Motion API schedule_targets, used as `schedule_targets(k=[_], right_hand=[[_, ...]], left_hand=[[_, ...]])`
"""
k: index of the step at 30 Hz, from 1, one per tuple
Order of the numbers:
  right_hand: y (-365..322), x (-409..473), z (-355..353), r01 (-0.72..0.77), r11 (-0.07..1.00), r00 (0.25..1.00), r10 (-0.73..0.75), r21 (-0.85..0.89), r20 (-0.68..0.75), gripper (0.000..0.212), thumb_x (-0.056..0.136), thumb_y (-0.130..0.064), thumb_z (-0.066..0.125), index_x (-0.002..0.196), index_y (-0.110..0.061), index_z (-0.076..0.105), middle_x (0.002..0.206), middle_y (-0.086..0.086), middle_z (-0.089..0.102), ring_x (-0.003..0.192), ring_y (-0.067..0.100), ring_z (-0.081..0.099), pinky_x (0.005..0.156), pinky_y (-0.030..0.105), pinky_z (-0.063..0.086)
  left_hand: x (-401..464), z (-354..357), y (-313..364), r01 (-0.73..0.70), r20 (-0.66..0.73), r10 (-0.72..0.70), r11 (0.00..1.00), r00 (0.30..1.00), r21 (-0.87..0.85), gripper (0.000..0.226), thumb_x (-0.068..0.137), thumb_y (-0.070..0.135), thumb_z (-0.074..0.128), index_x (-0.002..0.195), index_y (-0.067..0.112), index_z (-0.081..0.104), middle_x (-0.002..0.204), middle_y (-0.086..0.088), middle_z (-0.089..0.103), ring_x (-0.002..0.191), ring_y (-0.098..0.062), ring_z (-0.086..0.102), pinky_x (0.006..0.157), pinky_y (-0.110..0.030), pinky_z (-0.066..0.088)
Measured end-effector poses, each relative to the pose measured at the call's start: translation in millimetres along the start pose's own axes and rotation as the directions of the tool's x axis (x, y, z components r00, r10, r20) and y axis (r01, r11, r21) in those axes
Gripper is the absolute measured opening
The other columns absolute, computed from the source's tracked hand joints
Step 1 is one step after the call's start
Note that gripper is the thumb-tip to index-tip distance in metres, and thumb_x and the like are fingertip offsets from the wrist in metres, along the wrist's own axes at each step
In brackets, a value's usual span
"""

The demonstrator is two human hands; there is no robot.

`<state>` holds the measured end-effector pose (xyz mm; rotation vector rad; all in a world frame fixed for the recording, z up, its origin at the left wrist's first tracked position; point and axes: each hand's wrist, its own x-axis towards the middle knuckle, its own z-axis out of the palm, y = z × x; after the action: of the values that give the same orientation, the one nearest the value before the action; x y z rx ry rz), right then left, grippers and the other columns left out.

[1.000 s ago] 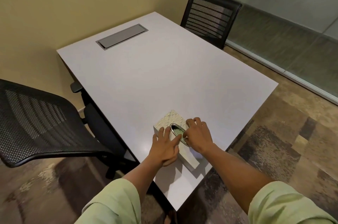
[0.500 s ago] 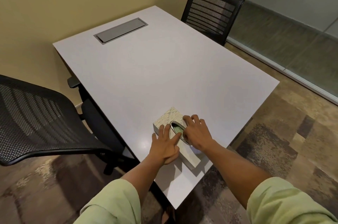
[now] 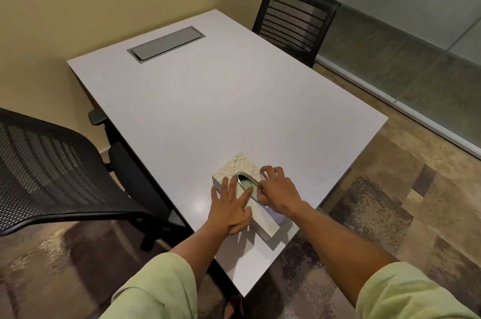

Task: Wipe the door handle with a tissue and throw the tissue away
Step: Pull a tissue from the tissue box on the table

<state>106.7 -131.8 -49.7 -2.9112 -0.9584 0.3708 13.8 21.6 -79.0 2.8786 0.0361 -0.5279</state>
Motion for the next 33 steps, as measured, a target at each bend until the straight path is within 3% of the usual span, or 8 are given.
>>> schedule_targets(k=[6,12,24,29,33], right_hand=[[4.2,-5.5,-4.9,-0.014,0.998,1.000,0.014,0.063,0.004,0.024,0.090,-0.032,0.056,0.099,-0.018,0.073,0.144,0.001,0.042,0.125,0.027,0.038,0.077,0.035,0.046],[3.8,-7.6,-11.4,-0.027,0.994,0.999,0.029,0.109,-0.023,0.018,0.089,-0.031,0.060,0.097,-0.020,0.072,0.142,-0.001,0.044,0.125,0.024,0.039,0.076,0.035,0.050],[13.9,-14.1,-38.8,-0.102,0.949,0.994,0.087,0.298,0.064,0.012,0.083,-0.033,0.065,0.089,-0.026,0.071,0.128,-0.008,0.054,0.119,0.014,0.043,0.078,0.035,0.050],[15.9,-21.5,-56.0,-0.132,0.862,0.990,0.141,0.488,0.018,0.013,0.086,-0.036,0.066,0.086,-0.025,0.072,0.123,-0.009,0.061,0.112,0.010,0.051,0.088,0.037,0.049],[14.7,-31.7,-80.5,-0.124,0.724,0.985,0.173,0.679,-0.005,0.010,0.089,-0.028,0.068,0.088,-0.018,0.071,0.119,-0.005,0.065,0.103,0.009,0.060,0.087,0.025,0.046]], left_hand=[[-0.8,8.1,4.0,0.025,0.010,-0.025,1.000,1.000,-0.018,0.067,0.099,0.061,0.016,0.159,0.037,-0.002,0.163,-0.010,-0.031,0.148,-0.035,-0.030,0.119,-0.065,-0.007],[-0.7,6.3,7.0,0.044,0.020,-0.043,0.999,0.999,-0.025,0.066,0.099,0.061,0.019,0.159,0.038,0.006,0.164,-0.010,-0.029,0.149,-0.036,-0.030,0.119,-0.067,-0.004],[2.1,7.1,10.4,0.067,0.047,-0.065,0.997,0.997,-0.039,0.069,0.096,0.064,0.018,0.159,0.038,0.009,0.163,-0.010,-0.031,0.148,-0.038,-0.031,0.118,-0.070,0.006],[3.7,9.8,9.1,0.064,0.034,-0.062,0.997,0.997,-0.036,0.067,0.097,0.062,0.020,0.158,0.039,0.010,0.164,-0.010,-0.028,0.149,-0.037,-0.029,0.117,-0.070,0.007],[2.8,7.7,9.8,0.056,0.043,-0.055,0.998,0.998,-0.038,0.066,0.097,0.061,0.020,0.158,0.040,0.005,0.165,-0.011,-0.026,0.149,-0.038,-0.028,0.117,-0.071,0.007]])
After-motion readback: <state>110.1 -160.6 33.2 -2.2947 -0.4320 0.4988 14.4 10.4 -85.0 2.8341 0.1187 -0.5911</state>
